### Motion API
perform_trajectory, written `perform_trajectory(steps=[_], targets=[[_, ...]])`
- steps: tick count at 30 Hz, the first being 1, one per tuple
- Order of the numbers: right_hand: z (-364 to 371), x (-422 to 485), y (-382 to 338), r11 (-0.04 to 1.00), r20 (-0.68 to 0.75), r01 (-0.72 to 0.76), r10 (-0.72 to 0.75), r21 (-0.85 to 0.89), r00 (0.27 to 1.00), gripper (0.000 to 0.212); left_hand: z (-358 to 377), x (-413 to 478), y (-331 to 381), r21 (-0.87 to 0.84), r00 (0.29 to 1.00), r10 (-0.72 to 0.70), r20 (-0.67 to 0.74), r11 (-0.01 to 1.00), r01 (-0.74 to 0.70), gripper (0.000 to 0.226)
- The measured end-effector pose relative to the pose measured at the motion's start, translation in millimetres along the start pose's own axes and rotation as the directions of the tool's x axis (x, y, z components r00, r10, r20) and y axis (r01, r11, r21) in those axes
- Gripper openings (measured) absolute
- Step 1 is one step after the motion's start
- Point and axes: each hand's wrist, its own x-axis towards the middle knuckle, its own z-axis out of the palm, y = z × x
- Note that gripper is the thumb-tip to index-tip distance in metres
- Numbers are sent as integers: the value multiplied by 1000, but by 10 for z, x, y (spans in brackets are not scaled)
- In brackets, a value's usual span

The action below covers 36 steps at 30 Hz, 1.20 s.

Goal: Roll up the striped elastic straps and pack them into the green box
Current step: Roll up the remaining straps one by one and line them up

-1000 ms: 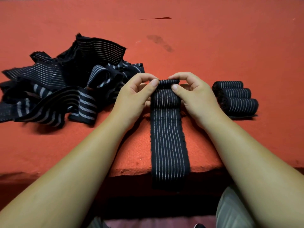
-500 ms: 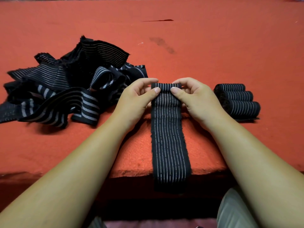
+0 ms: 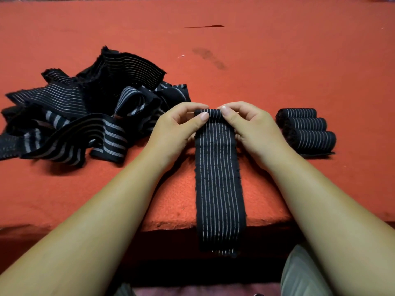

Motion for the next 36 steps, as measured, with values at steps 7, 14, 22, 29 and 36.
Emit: perform_trajectory(steps=[7, 14, 22, 29, 36], targets=[[-2, 8, 13, 997, 44, -16, 12, 80, 999, 24, -27, 27, -18, -51, 994, -68, -82, 997, 64, 25], [-53, 31, 18, 998, 108, -65, 63, 16, 992, 15, -51, 45, -23, -191, 994, -101, -37, 977, 92, 34], [-58, 15, -19, 1000, 71, -7, 9, -16, 997, 15, -29, 0, 44, -117, 997, -63, -53, 992, 57, 20], [-62, 22, 0, 997, 93, 4, 3, -80, 996, 14, -45, -13, 29, -14, 997, -22, -80, 1000, 21, 15], [-61, 15, 6, 999, 92, 39, -38, -13, 995, 23, -6, -11, 32, -27, 992, -90, -85, 996, 88, 21]])
